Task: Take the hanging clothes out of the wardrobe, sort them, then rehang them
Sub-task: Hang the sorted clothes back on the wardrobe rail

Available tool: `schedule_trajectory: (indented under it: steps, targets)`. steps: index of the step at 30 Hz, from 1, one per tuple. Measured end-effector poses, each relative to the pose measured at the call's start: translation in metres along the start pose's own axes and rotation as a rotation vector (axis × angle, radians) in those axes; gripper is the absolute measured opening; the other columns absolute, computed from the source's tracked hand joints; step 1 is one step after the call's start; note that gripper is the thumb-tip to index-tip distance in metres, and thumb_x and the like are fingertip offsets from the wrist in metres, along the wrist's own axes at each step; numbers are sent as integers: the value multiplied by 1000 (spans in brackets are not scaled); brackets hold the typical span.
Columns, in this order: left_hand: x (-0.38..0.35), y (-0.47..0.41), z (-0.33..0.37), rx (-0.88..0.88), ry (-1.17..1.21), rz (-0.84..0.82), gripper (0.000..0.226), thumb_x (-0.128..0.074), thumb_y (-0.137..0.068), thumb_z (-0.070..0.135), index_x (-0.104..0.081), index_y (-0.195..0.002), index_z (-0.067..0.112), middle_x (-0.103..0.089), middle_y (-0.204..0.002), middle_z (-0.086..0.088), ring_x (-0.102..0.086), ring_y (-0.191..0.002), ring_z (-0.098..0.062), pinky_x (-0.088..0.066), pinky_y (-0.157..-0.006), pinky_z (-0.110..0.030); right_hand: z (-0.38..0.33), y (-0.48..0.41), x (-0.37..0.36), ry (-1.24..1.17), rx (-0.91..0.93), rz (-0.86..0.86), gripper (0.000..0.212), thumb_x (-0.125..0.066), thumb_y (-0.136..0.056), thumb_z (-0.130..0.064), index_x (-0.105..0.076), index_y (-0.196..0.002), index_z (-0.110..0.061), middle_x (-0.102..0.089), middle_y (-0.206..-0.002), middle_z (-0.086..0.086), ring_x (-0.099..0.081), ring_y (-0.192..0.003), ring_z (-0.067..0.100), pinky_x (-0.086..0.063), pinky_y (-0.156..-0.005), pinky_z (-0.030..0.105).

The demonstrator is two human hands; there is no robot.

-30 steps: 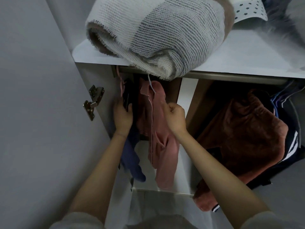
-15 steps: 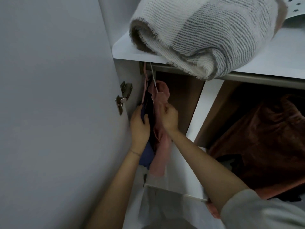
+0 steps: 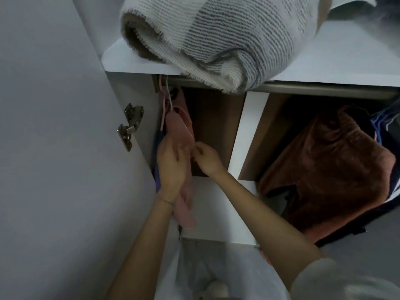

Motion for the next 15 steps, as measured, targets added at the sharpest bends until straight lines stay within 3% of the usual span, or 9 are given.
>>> schedule_trajectory:
  steps: [1,3,5,6,8,12,15]
  targets:
    - [-9,6,-4,11,-18,-25,44,-50,-97,6,-43,-139,-6,-47,-143,-24,-44,-134,-34,-29,-116,-30,8,13,19,-4,3,82,28,-44,-103,-23,-64,-119,-11,-65,-113,1,-61,-107,20,-45,-82,5]
    - [-24,20,-7,23,-48,-58,55,-54,-98,6,-28,-143,-10,-36,-149,-27,-36,-139,-37,-11,-114,-13,22,45,63,48,17,265,27,-47,-102,-25,-62,-123,-15,-65,-115,-2,-59,-105,9,-38,-73,-2]
    - [-40,28,2,-7,-34,-84,52,-48,-101,21,-34,-144,-4,-44,-145,-24,-43,-134,-36,-18,-119,-24,38,83,103,125,12,399,30,-49,-102,-25,-59,-128,-16,-64,-122,0,-59,-109,12,-43,-83,10]
    - [-53,32,13,-59,-45,-113,48,-42,-102,27,-41,-143,2,-52,-139,-19,-49,-127,-32,-30,-118,-36,46,106,121,174,9,452,32,-49,-101,-26,-58,-130,-16,-63,-125,1,-57,-113,15,-45,-91,19]
    - [-81,49,42,-194,-122,-160,41,-40,-103,27,-48,-140,12,-56,-136,-9,-53,-124,-25,-41,-109,-41,58,157,154,272,-20,548,34,-51,-101,-26,-56,-133,-17,-60,-131,1,-52,-121,17,-41,-100,25]
    - [-140,116,86,-350,-94,-310,37,-48,-100,13,-53,-136,5,-55,-139,-11,-48,-130,-26,-34,-113,-35,73,270,201,415,-76,734,36,-58,-96,-17,-58,-132,-11,-61,-130,5,-52,-122,24,-36,-105,28]
    - [-181,184,114,-408,-51,-492,38,-48,-100,14,-52,-138,7,-51,-143,-10,-41,-137,-27,-33,-114,-46,88,357,226,475,-140,878,37,-60,-95,-15,-58,-132,-9,-61,-130,5,-52,-121,26,-34,-106,30]
Point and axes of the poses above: each hand's wrist, its own y-axis away from the middle knuckle, its own x-axis out of the back of the hand, z = x × y, the point moved 10 cm from there along -y, towards the middle knuckle
